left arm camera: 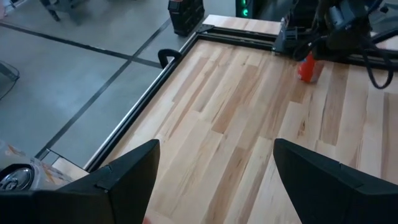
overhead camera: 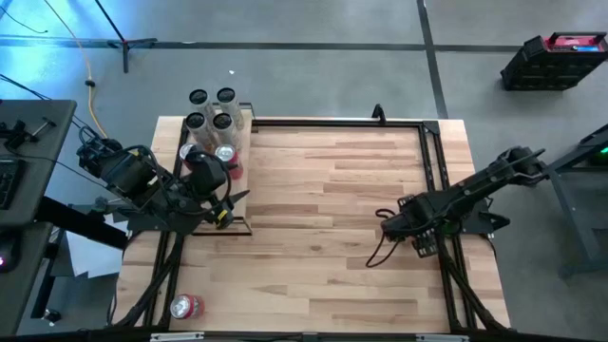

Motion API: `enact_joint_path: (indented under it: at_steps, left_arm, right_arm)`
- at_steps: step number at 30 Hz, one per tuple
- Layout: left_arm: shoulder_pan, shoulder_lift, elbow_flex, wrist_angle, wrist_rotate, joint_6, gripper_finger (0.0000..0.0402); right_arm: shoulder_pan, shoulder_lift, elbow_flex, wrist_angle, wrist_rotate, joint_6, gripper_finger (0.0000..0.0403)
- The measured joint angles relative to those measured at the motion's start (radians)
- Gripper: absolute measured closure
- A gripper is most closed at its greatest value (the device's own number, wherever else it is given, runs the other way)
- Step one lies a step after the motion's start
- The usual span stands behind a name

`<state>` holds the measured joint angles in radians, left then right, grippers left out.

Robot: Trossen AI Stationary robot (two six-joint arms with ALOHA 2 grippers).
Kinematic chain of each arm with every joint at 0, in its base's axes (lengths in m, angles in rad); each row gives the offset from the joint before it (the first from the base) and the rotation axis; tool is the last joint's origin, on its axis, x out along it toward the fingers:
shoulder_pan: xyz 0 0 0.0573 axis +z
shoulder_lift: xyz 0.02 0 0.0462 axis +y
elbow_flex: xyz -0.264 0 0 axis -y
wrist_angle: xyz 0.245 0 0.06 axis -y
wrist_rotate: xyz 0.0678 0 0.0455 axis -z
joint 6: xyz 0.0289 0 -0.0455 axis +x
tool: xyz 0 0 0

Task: Place canned beverage on shelf
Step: Put the top red soda can on the shelf

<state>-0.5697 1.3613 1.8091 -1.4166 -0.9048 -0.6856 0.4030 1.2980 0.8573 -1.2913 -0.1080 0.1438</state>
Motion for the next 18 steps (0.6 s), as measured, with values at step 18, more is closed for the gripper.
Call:
enact_joint_path:
  at_steps: [18]
  left_arm:
    - [0.009,-0.046,0.001,0.001,0.013,0.103,0.0096]
  right_arm:
    - [-0.274,0.47,0.663,-0.02,0.06,0.501,0.0113]
